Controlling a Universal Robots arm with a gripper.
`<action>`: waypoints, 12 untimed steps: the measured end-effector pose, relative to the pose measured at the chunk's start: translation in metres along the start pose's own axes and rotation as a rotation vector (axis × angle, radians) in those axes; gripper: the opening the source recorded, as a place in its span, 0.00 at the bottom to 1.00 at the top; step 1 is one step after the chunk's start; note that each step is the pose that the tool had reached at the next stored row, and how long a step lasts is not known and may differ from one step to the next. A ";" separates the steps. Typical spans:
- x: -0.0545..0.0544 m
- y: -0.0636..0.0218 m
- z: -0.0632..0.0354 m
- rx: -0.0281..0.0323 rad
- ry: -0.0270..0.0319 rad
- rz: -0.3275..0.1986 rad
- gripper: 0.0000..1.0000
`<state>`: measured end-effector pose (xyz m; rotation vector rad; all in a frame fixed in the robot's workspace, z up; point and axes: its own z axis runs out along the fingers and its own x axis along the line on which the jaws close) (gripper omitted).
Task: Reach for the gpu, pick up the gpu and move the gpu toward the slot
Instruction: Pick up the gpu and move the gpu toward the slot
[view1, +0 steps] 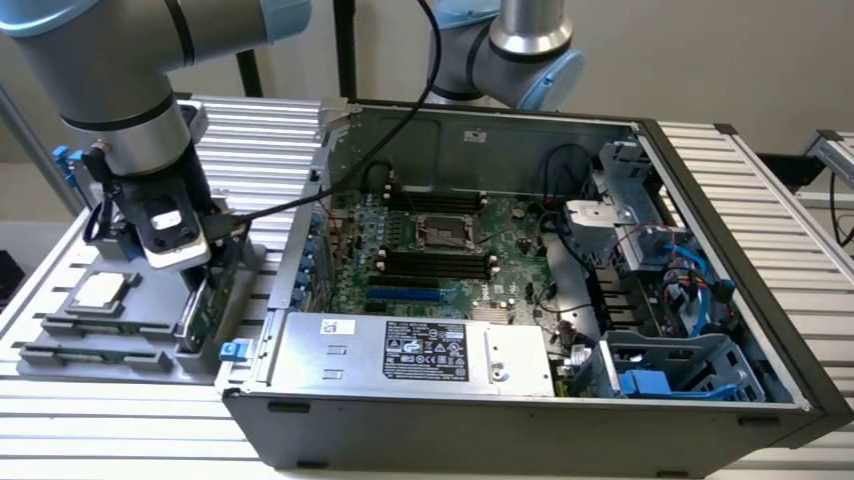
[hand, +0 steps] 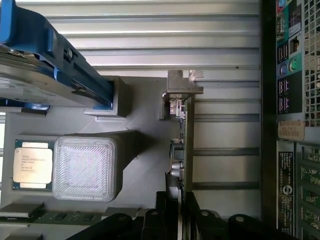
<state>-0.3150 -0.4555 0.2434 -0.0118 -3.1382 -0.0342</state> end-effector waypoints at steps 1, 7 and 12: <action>0.000 0.0000 0.0000 0.0000 0.0000 -0.003 0.26; 0.000 0.0000 -0.0025 0.0002 0.0003 -0.003 0.26; 0.000 0.0003 -0.0165 0.0000 0.0002 -0.003 0.26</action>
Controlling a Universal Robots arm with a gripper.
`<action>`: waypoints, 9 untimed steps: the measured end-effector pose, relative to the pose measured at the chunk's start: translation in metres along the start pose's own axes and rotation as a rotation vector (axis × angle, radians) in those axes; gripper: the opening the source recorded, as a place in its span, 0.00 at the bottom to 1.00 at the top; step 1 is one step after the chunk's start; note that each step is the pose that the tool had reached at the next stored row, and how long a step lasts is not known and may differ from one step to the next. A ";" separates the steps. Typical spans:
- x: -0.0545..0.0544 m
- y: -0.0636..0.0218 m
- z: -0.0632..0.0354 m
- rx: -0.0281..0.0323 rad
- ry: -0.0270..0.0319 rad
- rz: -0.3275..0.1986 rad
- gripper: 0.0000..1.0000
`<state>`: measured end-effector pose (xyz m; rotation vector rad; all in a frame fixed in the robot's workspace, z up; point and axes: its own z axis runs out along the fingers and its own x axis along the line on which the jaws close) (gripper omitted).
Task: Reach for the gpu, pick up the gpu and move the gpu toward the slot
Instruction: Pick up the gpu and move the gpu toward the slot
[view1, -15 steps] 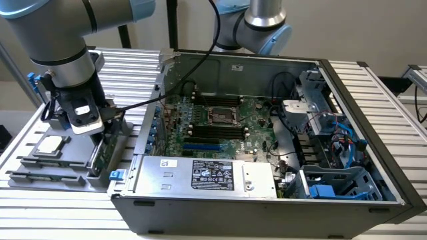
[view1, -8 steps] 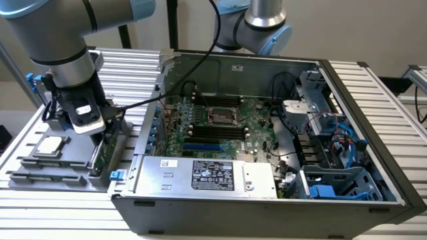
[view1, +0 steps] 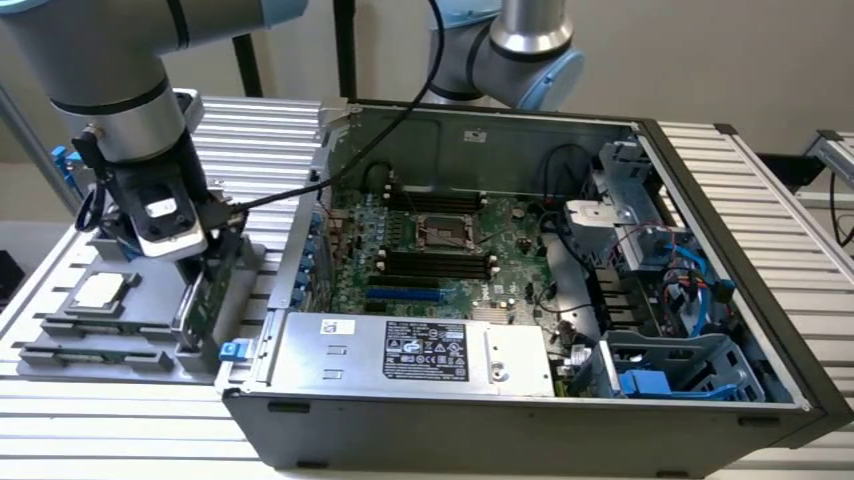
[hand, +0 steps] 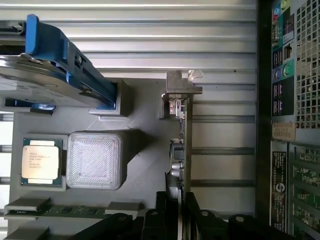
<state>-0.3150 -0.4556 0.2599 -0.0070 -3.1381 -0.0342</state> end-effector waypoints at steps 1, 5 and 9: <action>0.000 0.0001 -0.0045 0.0002 0.0001 0.000 0.26; 0.000 0.0005 -0.0228 -0.0001 -0.0001 0.000 0.26; 0.000 0.0009 -0.0410 0.0001 0.0002 0.000 0.26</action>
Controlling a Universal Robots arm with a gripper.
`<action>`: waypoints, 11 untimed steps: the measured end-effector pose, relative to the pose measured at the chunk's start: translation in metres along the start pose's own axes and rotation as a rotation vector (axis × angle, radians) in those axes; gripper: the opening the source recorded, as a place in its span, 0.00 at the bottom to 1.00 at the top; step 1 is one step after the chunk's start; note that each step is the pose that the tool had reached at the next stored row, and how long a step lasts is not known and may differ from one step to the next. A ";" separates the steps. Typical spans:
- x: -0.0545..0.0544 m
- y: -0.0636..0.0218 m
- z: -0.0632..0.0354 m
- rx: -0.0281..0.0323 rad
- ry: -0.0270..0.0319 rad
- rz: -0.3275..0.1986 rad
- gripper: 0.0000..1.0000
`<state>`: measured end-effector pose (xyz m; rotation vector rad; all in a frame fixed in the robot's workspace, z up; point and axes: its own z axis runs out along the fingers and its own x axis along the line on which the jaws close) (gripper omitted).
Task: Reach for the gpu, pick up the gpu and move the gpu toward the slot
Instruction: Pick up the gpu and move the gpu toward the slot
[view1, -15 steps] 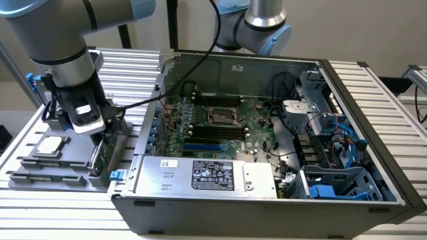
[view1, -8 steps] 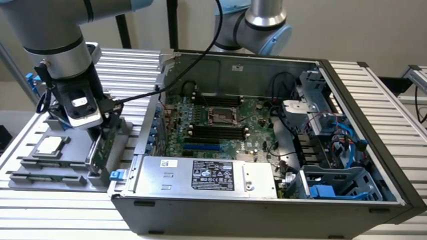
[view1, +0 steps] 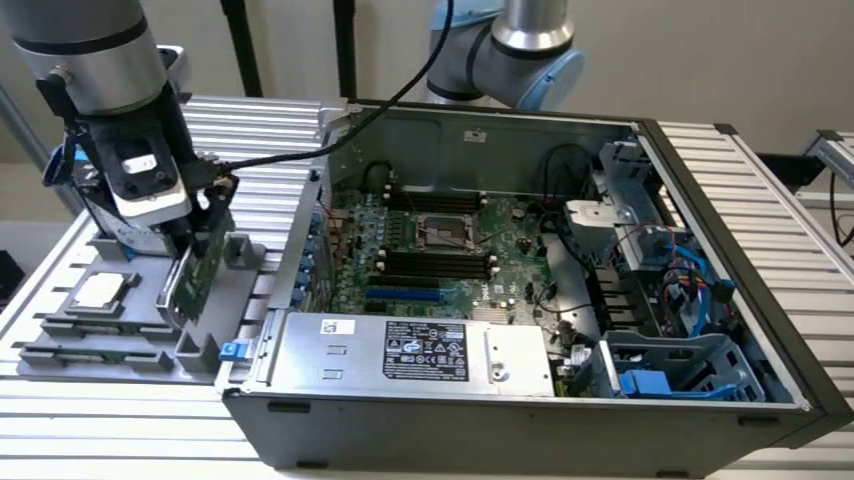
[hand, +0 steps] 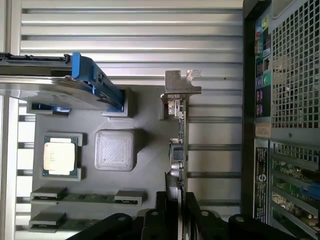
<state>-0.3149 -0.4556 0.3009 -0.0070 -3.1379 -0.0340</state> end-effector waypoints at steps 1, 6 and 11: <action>0.000 0.0001 -0.0046 -0.0001 -0.0002 0.000 0.26; -0.003 0.0006 -0.0273 -0.0002 -0.0001 0.000 0.26; -0.012 0.0011 -0.0500 -0.0001 0.0002 -0.002 0.26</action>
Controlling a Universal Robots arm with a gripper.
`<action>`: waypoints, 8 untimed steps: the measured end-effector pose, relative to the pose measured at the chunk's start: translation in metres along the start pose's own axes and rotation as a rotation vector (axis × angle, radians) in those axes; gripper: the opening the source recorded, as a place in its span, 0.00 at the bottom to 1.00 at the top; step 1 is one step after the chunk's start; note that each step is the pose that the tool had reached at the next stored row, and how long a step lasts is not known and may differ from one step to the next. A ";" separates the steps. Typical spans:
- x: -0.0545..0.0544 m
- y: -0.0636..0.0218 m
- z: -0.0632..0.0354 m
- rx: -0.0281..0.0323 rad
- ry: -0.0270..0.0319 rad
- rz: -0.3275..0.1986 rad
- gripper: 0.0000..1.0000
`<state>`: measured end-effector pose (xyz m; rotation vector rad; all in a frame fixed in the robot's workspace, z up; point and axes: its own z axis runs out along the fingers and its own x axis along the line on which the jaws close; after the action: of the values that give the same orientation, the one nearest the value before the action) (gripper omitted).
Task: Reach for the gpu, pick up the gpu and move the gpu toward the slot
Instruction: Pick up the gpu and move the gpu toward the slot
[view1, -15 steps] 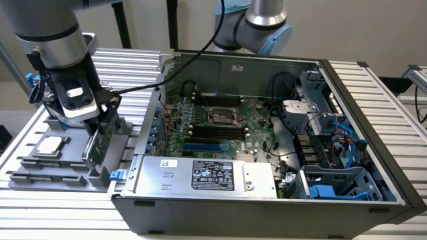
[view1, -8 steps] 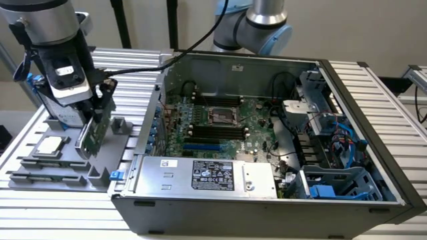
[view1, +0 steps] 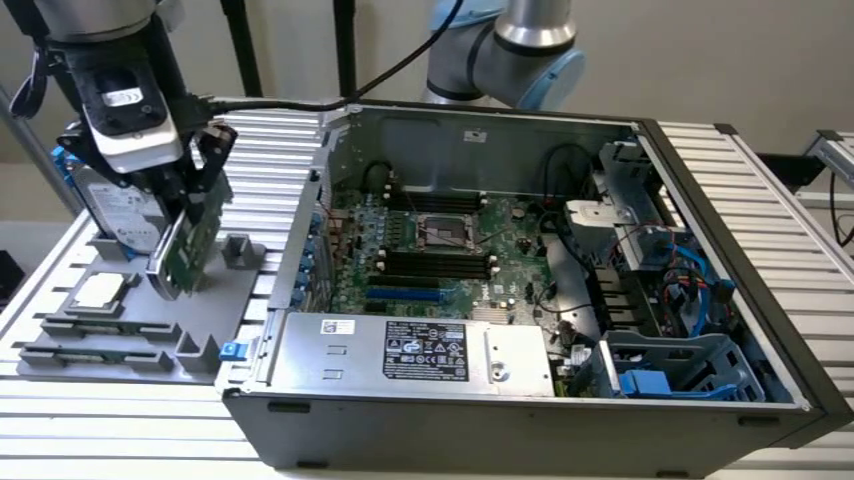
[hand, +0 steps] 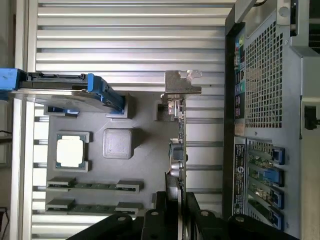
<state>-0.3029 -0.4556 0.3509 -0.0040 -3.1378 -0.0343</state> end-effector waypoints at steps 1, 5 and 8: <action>-0.002 0.0001 -0.0047 -0.0001 0.0000 -0.001 0.26; -0.013 0.0005 -0.0228 -0.0016 0.0001 -0.003 0.26; -0.022 0.0008 -0.0366 -0.0060 0.0001 -0.005 0.26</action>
<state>-0.2806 -0.4556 0.3875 0.0033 -3.1376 -0.0436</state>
